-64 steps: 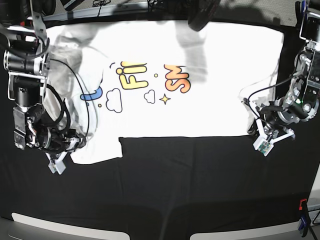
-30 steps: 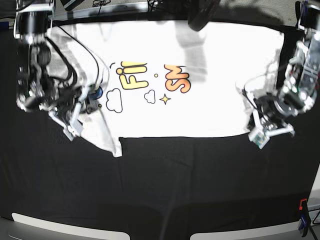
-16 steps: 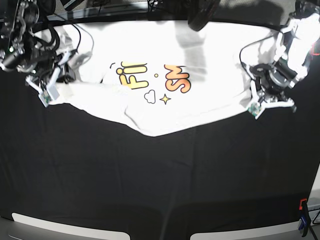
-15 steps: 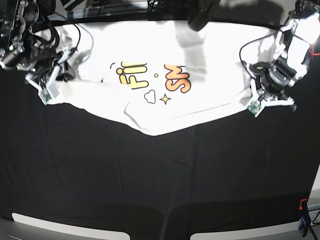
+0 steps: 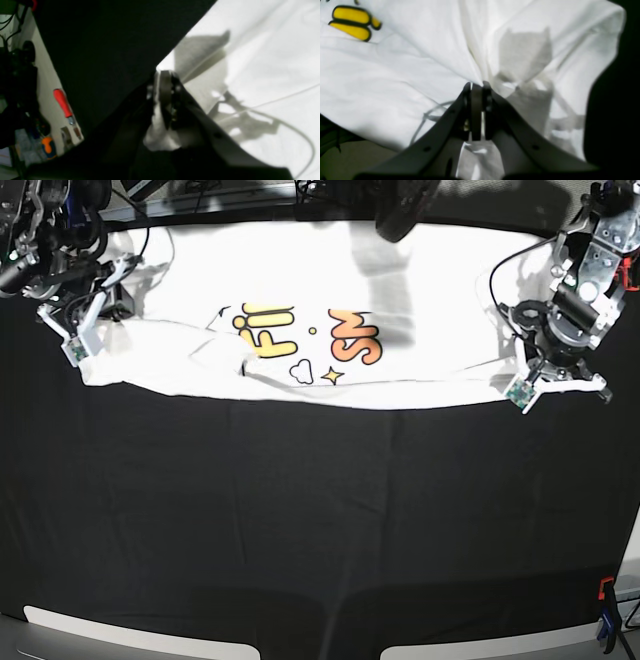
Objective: Layout the t-shirt on the table in an organized manner, then fold the t-shirt properly
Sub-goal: 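Lift the hem with both grippers and fold it over toward the collar, then lower the folded hem onto the collar edge with both grippers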
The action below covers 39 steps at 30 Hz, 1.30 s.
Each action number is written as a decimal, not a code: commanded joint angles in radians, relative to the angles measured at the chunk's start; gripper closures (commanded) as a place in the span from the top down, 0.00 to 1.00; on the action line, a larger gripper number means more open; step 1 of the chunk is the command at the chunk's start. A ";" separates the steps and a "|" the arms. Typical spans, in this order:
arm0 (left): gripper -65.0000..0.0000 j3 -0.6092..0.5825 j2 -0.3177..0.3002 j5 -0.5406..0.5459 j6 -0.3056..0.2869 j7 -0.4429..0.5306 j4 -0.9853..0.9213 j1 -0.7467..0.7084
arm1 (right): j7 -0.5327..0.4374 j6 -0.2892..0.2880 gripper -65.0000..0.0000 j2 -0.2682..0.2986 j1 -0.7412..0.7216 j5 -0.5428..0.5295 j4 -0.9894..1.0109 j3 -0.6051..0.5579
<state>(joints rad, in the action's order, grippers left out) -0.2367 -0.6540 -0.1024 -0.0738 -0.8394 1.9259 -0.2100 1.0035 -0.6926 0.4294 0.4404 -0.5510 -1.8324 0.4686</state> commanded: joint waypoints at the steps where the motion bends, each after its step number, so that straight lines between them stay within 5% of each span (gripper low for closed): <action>1: 0.00 0.008 -0.014 -0.008 0.026 0.002 0.031 0.007 | -0.007 -0.006 0.00 0.017 -0.002 -0.010 -0.020 0.019; 9: 0.00 0.008 -0.014 -0.002 0.025 -0.017 0.075 0.007 | 0.035 -0.006 0.00 0.017 -0.002 -0.015 -0.020 0.080; 22: 0.00 0.008 -0.014 -0.032 0.025 -0.015 0.119 -0.151 | 0.129 -0.006 0.00 0.017 -0.002 -0.211 -0.021 0.166; 39: 0.00 0.008 -0.014 -0.079 0.025 -0.035 0.130 -0.171 | 0.141 -0.006 0.00 0.019 0.045 -0.209 -0.021 0.258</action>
<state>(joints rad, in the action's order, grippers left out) -0.2359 -0.6544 -0.1730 -0.0605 -0.8810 2.0377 -0.3824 1.1477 -0.6926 0.4294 0.4847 -0.7563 -1.8347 0.7162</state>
